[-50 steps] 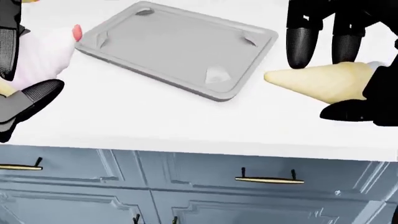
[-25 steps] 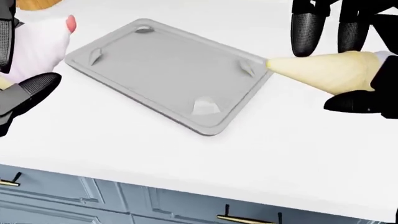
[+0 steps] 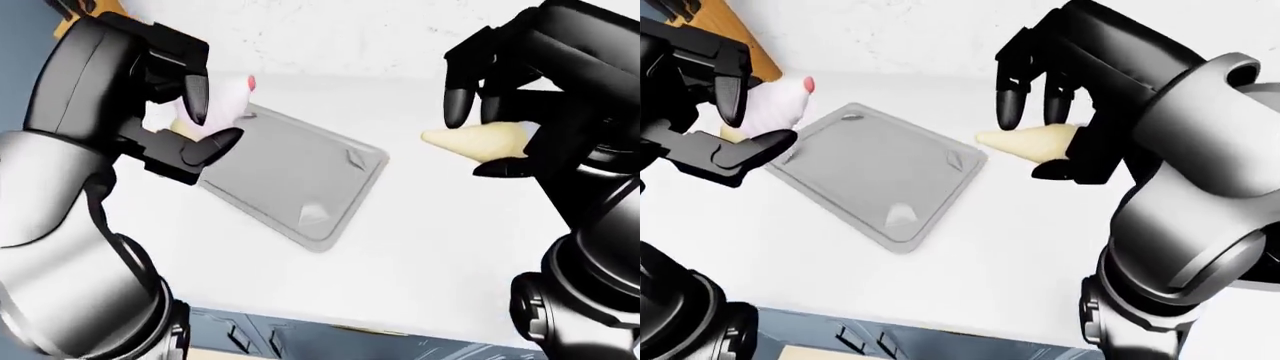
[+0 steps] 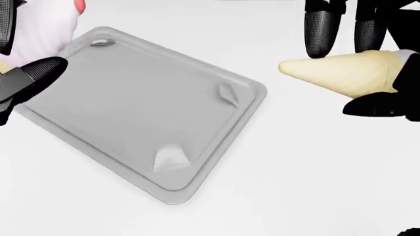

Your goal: Move the dessert items from the plate to the tray.

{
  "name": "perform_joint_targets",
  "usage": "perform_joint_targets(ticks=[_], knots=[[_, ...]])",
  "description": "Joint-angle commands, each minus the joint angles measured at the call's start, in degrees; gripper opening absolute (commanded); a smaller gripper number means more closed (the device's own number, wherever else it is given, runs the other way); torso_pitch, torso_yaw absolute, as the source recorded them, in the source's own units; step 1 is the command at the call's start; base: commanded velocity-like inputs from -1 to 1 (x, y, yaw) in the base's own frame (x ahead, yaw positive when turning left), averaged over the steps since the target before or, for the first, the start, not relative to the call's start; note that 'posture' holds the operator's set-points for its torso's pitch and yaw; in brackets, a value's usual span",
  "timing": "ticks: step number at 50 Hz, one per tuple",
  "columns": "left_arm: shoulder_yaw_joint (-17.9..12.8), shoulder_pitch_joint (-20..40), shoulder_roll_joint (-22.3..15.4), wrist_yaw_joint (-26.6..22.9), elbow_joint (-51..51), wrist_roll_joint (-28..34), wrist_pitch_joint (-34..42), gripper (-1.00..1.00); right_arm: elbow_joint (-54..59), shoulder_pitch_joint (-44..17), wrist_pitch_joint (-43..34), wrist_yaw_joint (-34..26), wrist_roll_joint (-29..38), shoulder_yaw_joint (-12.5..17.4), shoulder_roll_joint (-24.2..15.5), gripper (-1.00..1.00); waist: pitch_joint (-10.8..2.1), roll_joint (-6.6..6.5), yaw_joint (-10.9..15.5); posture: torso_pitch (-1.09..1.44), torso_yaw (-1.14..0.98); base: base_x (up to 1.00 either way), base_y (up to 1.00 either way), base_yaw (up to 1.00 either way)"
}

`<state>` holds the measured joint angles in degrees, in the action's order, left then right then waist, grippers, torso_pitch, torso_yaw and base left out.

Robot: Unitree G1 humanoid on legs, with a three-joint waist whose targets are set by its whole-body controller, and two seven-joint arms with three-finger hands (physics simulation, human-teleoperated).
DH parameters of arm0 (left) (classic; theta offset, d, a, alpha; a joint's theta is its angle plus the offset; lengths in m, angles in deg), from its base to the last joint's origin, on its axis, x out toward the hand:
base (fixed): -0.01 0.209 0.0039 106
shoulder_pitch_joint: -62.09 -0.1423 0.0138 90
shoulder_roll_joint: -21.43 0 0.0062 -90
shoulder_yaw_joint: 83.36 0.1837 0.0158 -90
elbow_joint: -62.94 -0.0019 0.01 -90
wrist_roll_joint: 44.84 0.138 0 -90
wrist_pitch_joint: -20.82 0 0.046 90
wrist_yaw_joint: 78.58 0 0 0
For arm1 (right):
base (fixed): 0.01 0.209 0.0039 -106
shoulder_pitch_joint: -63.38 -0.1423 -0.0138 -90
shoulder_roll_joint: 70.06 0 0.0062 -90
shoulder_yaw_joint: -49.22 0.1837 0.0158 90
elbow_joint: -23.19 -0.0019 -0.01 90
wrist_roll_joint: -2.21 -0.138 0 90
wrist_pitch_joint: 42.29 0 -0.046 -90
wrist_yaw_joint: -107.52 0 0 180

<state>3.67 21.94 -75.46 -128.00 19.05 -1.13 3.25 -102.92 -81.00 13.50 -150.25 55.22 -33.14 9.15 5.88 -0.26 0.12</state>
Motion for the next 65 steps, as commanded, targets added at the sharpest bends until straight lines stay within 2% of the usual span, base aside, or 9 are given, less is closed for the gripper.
perform_joint_targets(ticks=[1,5,10,28,36,48,49,50,65], knots=[[0.28,1.47,0.21,-0.18,-0.34,0.84,-0.89,-1.00,-0.52,-1.63,0.00,0.55,0.49,0.63,-0.59,-0.98,-0.54,0.13,-0.23,0.00,0.00,0.00,0.00,0.00],[0.64,3.78,1.37,0.09,-3.72,1.52,-2.32,-1.00,-0.29,-2.20,-0.01,0.35,0.68,0.32,-0.38,-0.98,-1.39,3.88,1.01,0.00,0.00,0.00,0.00,0.00],[0.41,5.53,4.38,3.74,-11.53,0.85,-7.69,-1.00,-0.07,-2.37,0.33,0.55,0.86,0.07,0.26,-0.98,-3.52,0.53,-0.31,0.00,0.00,0.00,0.00,0.00],[-1.09,5.18,7.48,16.18,-31.54,-4.37,-19.31,-1.00,0.48,-2.64,0.85,0.94,0.42,0.20,0.49,-0.98,-3.79,0.64,-0.53,0.00,0.00,0.00,0.00,0.00],[0.09,3.72,7.27,16.58,-33.09,-3.37,-19.58,-1.00,0.64,-2.87,0.77,1.14,0.29,0.15,0.45,-0.98,-3.82,0.41,-0.76,0.00,0.00,0.00,0.00,0.00],[0.08,2.05,6.92,14.15,-33.55,0.28,-20.85,0.27,0.79,-3.74,0.41,0.58,1.05,-0.37,0.73,-0.98,-3.86,0.14,-0.88,0.00,0.00,0.00,0.00,0.00],[0.12,1.91,6.94,13.99,-33.57,0.47,-21.20,0.76,0.87,-3.85,0.43,0.56,1.12,-0.40,0.79,-0.98,-3.85,0.15,-0.88,0.00,0.00,0.00,0.00,0.00],[0.08,1.94,6.96,13.81,-33.54,0.59,-21.21,0.95,0.93,-4.00,0.40,0.50,1.18,-0.45,0.84,-0.98,-3.84,0.16,-0.89,0.00,0.00,0.00,0.00,0.00],[-1.90,3.38,4.64,7.66,-24.24,0.31,-14.46,1.00,8.71,-14.04,0.54,0.51,5.68,-4.99,6.22,-0.98,-3.46,-0.19,-1.19,0.00,0.00,0.00,0.00,0.00]])
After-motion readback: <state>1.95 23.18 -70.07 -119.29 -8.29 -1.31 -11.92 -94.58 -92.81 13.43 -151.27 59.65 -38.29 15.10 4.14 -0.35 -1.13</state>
